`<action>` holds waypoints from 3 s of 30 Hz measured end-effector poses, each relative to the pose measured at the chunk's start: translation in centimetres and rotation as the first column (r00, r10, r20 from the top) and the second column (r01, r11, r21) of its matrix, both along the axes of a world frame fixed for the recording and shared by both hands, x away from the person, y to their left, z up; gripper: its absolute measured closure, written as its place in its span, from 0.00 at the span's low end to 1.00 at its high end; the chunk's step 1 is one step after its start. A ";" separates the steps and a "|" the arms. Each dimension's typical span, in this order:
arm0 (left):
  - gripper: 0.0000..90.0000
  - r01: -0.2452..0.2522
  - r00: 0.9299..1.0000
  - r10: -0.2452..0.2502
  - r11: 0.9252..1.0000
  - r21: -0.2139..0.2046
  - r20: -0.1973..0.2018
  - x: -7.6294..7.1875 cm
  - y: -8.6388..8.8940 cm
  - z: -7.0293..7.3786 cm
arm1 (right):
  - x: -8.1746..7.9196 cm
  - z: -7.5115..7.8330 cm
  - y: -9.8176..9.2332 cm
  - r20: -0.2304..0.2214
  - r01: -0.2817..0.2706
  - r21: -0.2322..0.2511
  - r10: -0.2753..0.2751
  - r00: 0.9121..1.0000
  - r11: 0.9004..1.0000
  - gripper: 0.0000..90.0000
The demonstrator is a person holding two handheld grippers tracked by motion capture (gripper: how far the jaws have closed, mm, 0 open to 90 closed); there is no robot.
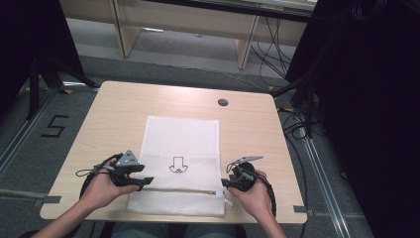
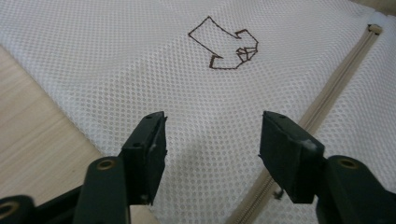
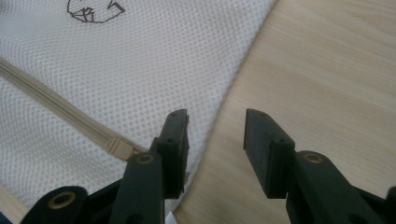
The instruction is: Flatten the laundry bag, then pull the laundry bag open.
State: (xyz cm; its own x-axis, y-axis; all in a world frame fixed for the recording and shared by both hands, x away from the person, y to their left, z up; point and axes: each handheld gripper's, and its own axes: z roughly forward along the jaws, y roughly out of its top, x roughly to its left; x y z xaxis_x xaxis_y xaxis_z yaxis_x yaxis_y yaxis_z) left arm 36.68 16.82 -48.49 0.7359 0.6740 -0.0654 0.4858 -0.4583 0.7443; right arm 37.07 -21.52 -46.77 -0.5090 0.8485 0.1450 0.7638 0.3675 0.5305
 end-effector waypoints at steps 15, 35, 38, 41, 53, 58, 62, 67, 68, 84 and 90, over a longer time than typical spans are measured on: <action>0.43 -0.021 0.999 0.021 1.000 -0.001 0.036 0.3 0.1 -0.2 | -0.1 0.0 -0.3 0.061 -0.029 -0.045 0.032 0.998 0.999 0.69; 0.50 -0.003 1.000 0.005 0.999 -0.049 0.029 -0.1 -0.1 -0.3 | -0.4 0.7 0.6 0.007 -0.069 -0.063 0.070 0.998 0.996 0.96; 0.52 0.000 1.000 0.001 0.999 -0.044 0.024 0.0 -0.3 -0.3 | -0.5 0.8 0.8 -0.010 -0.100 -0.068 0.100 0.995 0.993 1.00; 0.53 0.012 1.000 -0.010 0.998 -0.056 0.019 -0.2 -0.7 -0.3 | -0.6 0.9 0.9 -0.040 -0.089 -0.075 0.086 0.995 0.993 1.00; 0.53 0.058 0.998 -0.057 0.996 -0.063 0.028 -0.3 -1.5 -0.2 | -0.6 0.2 1.5 -0.106 -0.084 -0.069 0.077 0.991 0.994 1.00; 0.53 0.076 0.997 -0.074 0.996 -0.043 0.038 0.0 -1.8 -0.2 | -0.7 -0.2 1.6 -0.138 -0.061 -0.057 0.052 0.989 0.997 1.00; 0.53 0.069 0.997 -0.068 0.996 -0.062 0.027 0.0 -2.1 -0.4 | -0.6 -0.3 1.5 -0.135 -0.068 -0.055 0.060 0.989 0.996 1.00; 0.53 0.095 0.995 -0.093 0.994 -0.055 0.036 0.0 -2.3 -0.3 | -0.5 -0.4 1.5 -0.141 -0.049 -0.049 0.041 0.989 0.998 1.00; 0.53 0.097 0.995 -0.095 0.993 -0.062 0.040 -0.1 -2.4 -0.3 | -0.5 -0.4 1.5 -0.141 -0.054 -0.043 0.047 0.989 0.998 1.00; 0.60 0.212 0.977 -0.209 0.975 -0.065 0.051 -0.6 -6.1 0.3 | -0.4 -1.2 2.3 -0.195 -0.074 -0.054 0.063 0.979 0.996 1.00; 0.64 0.220 0.975 -0.223 0.971 -0.093 -0.024 -0.5 -7.3 0.0 | -0.5 -1.2 2.9 -0.191 -0.074 -0.092 0.055 0.980 0.993 1.00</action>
